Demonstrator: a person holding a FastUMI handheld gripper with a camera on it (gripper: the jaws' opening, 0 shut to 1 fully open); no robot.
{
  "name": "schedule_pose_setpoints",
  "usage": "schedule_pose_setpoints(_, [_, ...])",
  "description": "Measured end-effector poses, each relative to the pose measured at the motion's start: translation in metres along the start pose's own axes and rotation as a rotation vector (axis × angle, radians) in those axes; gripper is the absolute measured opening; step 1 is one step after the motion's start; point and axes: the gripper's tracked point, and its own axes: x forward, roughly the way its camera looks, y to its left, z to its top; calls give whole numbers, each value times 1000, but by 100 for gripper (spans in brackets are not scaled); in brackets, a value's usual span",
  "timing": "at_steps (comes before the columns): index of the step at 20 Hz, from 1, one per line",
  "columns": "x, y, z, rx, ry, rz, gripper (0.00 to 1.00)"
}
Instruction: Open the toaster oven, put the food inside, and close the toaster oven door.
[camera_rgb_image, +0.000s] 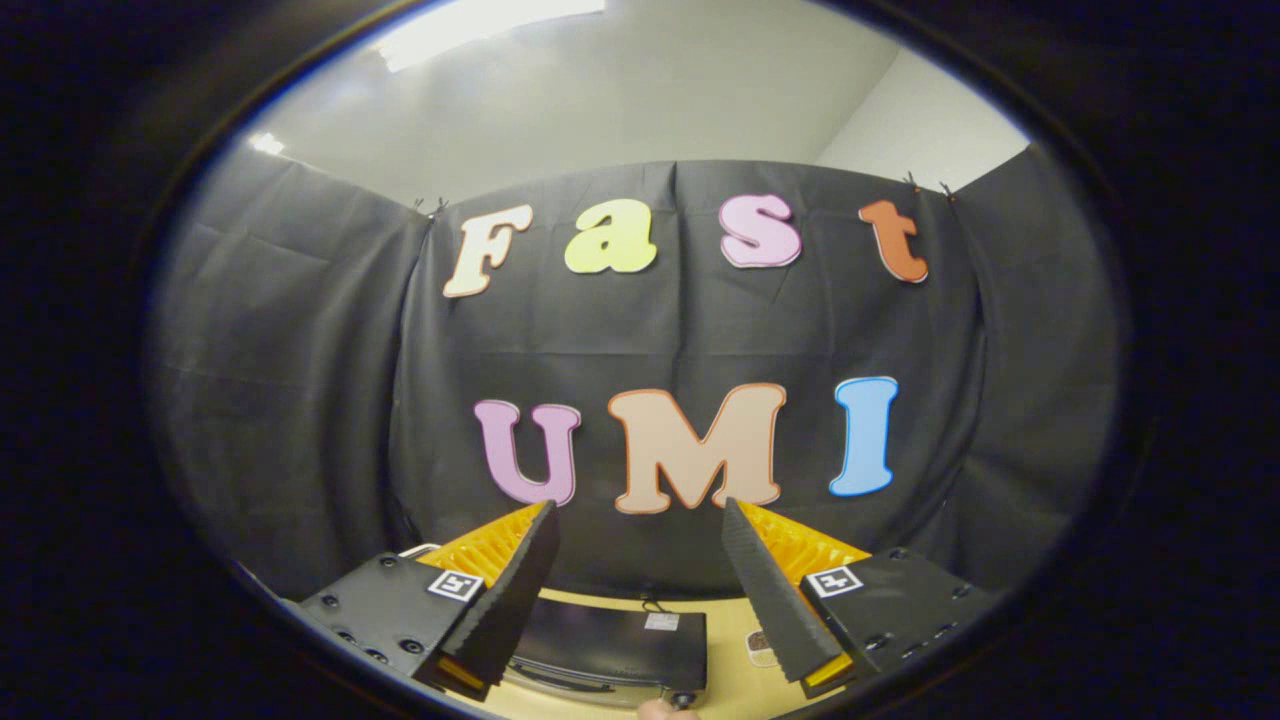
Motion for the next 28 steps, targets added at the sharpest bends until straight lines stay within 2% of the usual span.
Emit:
schedule_pose_setpoints(5, [7,42,-74,40,108,78,100])
schedule_pose_setpoints(8, [16,62,-112,56,148,94,100])
schedule_pose_setpoints(13, [34,84,-205,32,289,76,100])
schedule_pose_setpoints(19, [51,78,-302,-56,447,31,100])
schedule_pose_setpoints(25, [44,65,-350,-30,563,0,100])
schedule_pose_setpoints(28, [47,61,-346,-14,553,-4,100])
